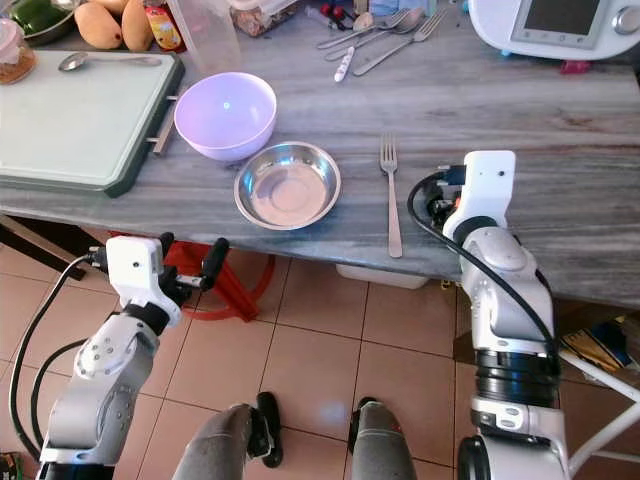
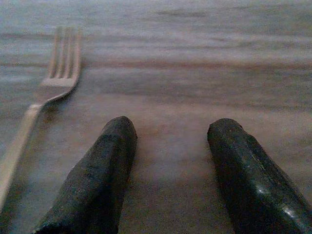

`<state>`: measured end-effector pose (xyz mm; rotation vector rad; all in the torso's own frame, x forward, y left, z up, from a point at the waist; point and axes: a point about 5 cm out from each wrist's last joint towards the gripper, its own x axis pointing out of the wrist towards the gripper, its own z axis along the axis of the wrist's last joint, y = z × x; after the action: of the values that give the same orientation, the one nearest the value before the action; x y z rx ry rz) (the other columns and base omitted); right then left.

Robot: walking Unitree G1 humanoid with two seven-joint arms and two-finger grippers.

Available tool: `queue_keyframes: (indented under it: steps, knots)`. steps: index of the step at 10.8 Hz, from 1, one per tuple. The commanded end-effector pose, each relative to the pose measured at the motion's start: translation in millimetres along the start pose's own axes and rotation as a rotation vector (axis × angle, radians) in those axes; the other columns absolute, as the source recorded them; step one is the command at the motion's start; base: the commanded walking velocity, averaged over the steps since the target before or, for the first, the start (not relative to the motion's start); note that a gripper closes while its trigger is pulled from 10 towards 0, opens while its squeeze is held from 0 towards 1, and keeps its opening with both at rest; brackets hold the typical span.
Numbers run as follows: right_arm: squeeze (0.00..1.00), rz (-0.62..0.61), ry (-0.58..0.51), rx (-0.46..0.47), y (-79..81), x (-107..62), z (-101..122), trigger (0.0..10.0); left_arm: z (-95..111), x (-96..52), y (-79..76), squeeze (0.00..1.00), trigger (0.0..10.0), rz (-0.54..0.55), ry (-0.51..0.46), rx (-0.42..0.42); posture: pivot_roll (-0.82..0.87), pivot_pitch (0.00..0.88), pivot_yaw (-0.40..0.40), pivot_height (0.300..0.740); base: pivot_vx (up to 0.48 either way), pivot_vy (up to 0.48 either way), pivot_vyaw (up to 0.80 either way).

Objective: Setting the table

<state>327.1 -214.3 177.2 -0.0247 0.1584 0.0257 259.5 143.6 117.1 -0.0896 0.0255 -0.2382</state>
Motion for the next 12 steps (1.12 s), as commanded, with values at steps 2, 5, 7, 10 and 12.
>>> queue_keyframes:
  steps: [2, 5, 7, 10, 12]
  knots:
    - [0.0, 0.11, 0.091, 0.028, 15.7, -1.5, -16.6, 10.0, -7.3, -1.2, 2.1, 0.0, 10.0, 0.012, 0.031, -0.001, -0.03, 0.261, 0.095, 0.74, 0.0, 0.0, 0.0]
    - [0.0, 0.163, 0.117, 0.024, 24.7, 0.4, -16.9, 10.0, -8.1, 1.7, 0.3, 0.0, 10.0, 0.006, 0.03, -0.006, -0.04, 0.254, 0.089, 0.74, 0.0, 0.0, 0.0]
    - [0.0, 0.205, 0.144, 0.022, 34.0, 4.3, -18.7, 10.0, -8.7, 2.3, -0.6, 0.0, 10.0, 0.007, 0.03, -0.008, -0.03, 0.25, 0.084, 0.74, 0.0, 0.0, 0.0]
    - [0.0, 0.25, 0.163, -0.004, 42.4, 7.3, -19.8, 10.0, -9.8, 2.4, -0.5, 0.0, 10.0, 0.015, 0.028, -0.013, -0.04, 0.249, 0.076, 0.74, 0.0, 0.0, 0.0]
    - [0.0, 0.259, 0.165, -0.005, 44.3, 8.6, -19.2, 10.0, -10.5, 2.3, -1.1, 0.0, 10.0, 0.016, 0.03, -0.015, -0.04, 0.25, 0.074, 0.74, 0.0, 0.0, 0.0]
